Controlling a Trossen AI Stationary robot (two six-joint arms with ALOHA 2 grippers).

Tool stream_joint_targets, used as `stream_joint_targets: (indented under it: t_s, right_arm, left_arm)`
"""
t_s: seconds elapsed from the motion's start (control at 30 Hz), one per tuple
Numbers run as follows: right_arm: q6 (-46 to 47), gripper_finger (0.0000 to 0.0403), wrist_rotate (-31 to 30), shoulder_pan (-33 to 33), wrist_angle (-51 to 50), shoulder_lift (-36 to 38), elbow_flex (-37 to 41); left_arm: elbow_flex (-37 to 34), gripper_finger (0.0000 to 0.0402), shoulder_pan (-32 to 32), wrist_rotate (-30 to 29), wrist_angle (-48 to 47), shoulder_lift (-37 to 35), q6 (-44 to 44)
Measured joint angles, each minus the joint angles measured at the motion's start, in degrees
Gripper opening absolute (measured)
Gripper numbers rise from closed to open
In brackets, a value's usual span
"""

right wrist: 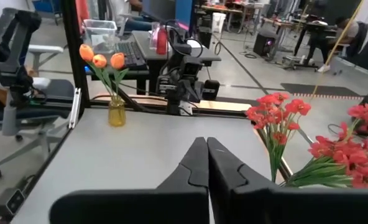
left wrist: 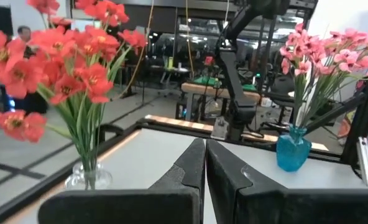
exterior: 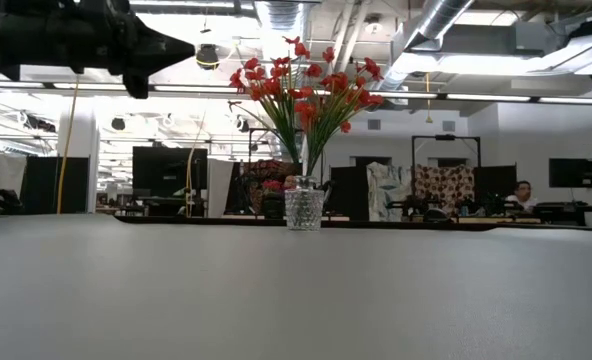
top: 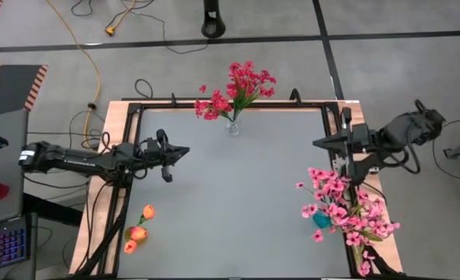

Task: Sort flowers into vase by color
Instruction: Return to Home Position

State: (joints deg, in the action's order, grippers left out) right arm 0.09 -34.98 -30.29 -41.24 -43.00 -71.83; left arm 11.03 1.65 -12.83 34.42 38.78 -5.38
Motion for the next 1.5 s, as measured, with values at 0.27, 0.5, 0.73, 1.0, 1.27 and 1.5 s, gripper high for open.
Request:
stream_joint_targets:
  t_s: [0.27,0.5,0.73,1.0,1.27,1.5]
  right_arm:
    - [-7.41,0.0017,17.36,12.11,0.25,-1.36,-0.01]
    - [-8.77,0.0017,28.50,23.20,0.24,-5.23,0.00]
    - [-7.86,0.0019,36.61,29.47,7.14,-5.89,9.66]
    - [-7.64,0.0020,36.65,33.01,12.80,0.70,16.32]
    - [-7.64,0.0020,35.95,36.75,9.68,8.05,17.66]
    - [-7.37,0.0021,36.09,39.15,9.06,14.47,20.47]
  left_arm:
    - [0.00,0.0000,2.71,1.54,7.66,4.63,4.12]
    - [0.00,0.0000,10.41,9.94,7.11,4.64,2.74]
    - [0.00,0.0000,12.61,12.53,5.92,4.62,3.07]
    - [0.00,0.0000,12.59,12.55,0.07,4.62,2.66]
    - [0.00,0.0000,12.59,12.54,-0.45,4.62,1.63]
    - [0.00,0.0000,12.59,12.51,-0.47,4.62,2.01]
